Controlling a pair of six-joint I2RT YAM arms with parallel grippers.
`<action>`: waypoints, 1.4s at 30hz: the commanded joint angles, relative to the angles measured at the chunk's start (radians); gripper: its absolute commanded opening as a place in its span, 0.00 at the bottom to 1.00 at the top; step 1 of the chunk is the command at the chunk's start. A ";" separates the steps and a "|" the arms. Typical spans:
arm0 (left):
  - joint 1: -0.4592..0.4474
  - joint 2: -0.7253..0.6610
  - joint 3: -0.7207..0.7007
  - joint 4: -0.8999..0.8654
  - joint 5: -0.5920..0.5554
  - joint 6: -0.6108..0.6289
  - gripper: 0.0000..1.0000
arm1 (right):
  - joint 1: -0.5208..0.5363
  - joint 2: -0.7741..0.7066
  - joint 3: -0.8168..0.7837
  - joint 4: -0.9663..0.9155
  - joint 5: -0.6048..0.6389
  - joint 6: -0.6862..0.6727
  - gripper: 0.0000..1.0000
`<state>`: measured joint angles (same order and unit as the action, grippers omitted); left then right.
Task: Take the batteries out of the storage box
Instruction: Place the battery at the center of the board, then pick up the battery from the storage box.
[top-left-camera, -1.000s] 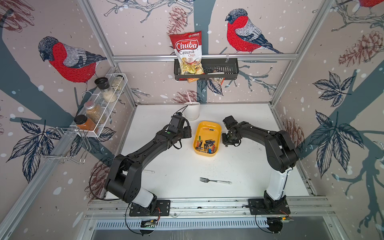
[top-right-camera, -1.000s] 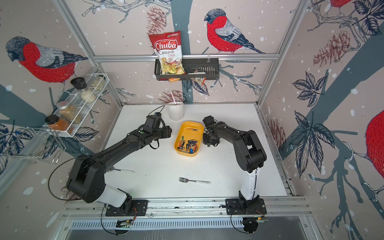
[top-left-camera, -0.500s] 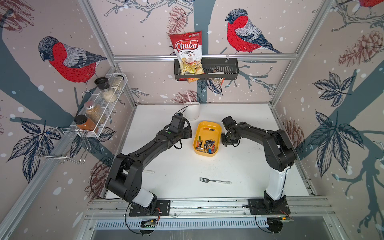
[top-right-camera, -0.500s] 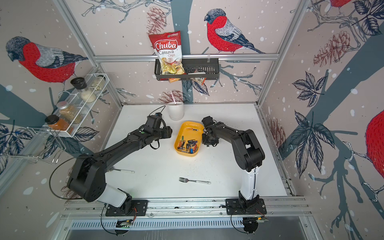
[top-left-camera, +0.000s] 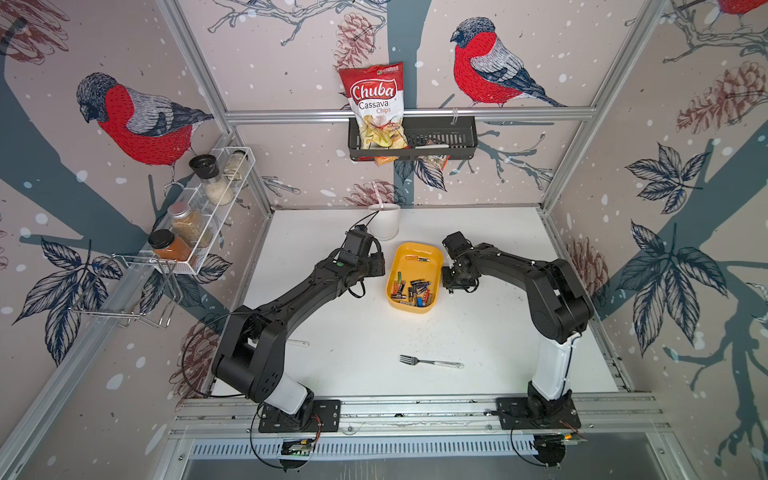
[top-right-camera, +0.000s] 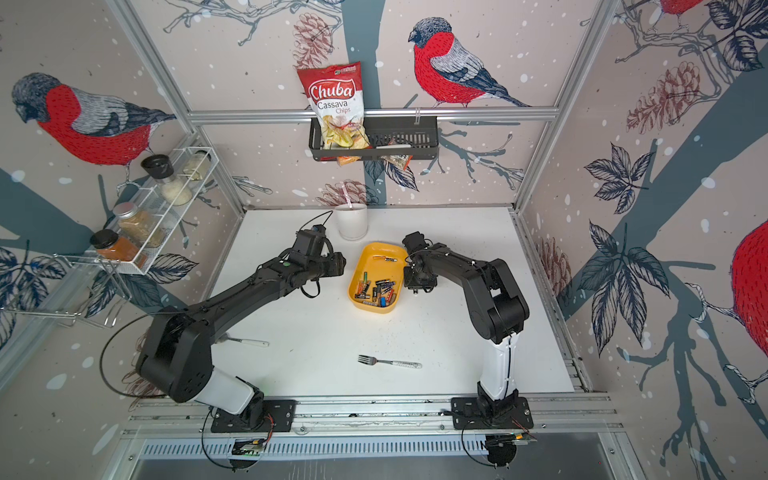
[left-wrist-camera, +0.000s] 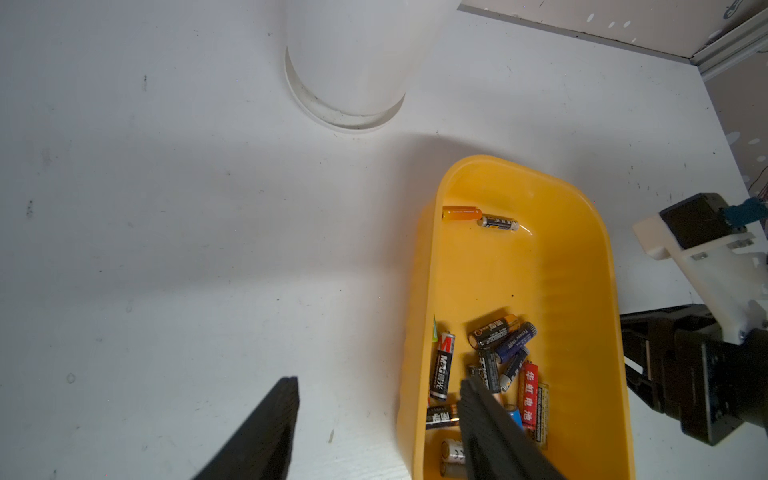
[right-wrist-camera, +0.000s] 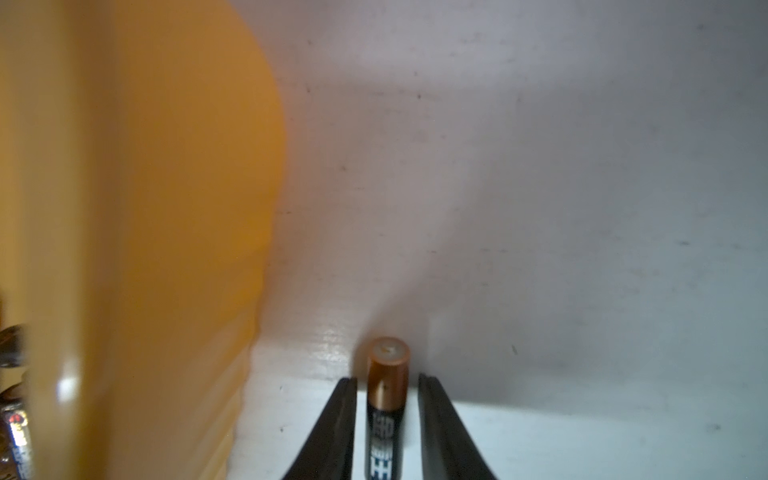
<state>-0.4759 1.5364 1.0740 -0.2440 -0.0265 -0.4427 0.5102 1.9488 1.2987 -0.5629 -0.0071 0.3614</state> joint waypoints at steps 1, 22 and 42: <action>-0.011 0.009 0.023 -0.029 -0.012 0.026 0.65 | 0.000 -0.013 0.010 -0.025 0.019 -0.013 0.33; -0.176 0.242 0.281 -0.174 -0.005 0.179 0.64 | -0.094 -0.169 0.091 -0.096 -0.024 -0.049 0.35; -0.237 0.529 0.467 -0.225 0.031 0.223 0.52 | -0.170 -0.215 0.065 -0.123 -0.036 -0.074 0.35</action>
<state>-0.7097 2.0521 1.5257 -0.4477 -0.0013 -0.2356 0.3443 1.7435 1.3674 -0.6670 -0.0368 0.3050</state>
